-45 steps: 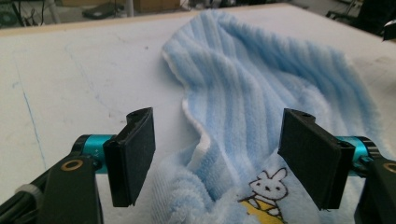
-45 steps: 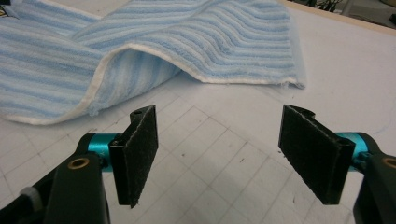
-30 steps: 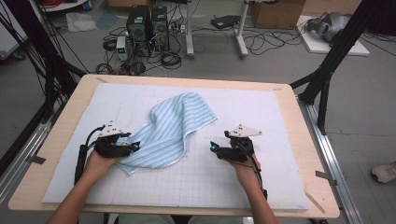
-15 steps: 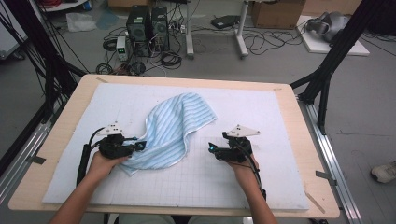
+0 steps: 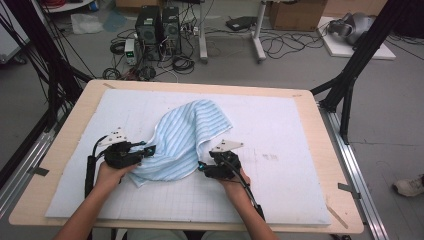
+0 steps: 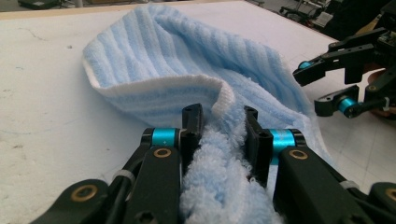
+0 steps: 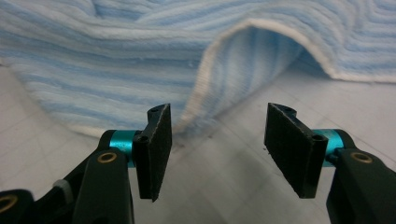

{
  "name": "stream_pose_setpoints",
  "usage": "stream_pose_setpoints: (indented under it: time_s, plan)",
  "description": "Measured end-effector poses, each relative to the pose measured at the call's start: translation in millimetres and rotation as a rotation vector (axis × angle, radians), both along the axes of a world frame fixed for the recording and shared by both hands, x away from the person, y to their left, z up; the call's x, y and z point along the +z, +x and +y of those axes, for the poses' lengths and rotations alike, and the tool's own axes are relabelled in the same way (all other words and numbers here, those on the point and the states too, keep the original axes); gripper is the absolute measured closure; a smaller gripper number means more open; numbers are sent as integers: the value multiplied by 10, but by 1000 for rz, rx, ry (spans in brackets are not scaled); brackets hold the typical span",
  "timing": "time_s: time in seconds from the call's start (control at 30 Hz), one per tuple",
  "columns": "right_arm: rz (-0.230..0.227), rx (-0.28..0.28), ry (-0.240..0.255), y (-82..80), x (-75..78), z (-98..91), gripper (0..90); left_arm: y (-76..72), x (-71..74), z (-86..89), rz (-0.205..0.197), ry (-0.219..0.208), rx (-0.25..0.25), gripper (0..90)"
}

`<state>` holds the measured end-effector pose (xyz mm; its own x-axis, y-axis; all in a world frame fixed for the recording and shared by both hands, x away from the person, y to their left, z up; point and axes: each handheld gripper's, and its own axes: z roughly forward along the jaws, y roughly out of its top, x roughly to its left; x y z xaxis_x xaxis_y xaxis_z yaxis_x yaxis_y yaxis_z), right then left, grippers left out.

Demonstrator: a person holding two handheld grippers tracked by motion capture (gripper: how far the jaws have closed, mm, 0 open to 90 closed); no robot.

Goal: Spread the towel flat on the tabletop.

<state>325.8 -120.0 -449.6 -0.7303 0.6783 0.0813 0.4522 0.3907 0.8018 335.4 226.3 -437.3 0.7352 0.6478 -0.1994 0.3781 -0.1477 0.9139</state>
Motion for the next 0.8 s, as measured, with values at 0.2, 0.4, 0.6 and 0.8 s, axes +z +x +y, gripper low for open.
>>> stream_pose_setpoints:
  time_s: [0.2,0.4,0.6,0.8]
  plan:
    - [19,47,-12,-15,-7,117,541,-9,2,-16,-9,-23,-4,697]
    - [-37,121,-109,-51,-7,196,871,-15,19,-1,-9,-39,8,661]
    - [-72,47,-177,19,38,-34,873,-25,34,99,-25,-63,88,440]
    - [-116,-80,-206,108,152,-441,874,-17,19,129,-19,-67,105,423]
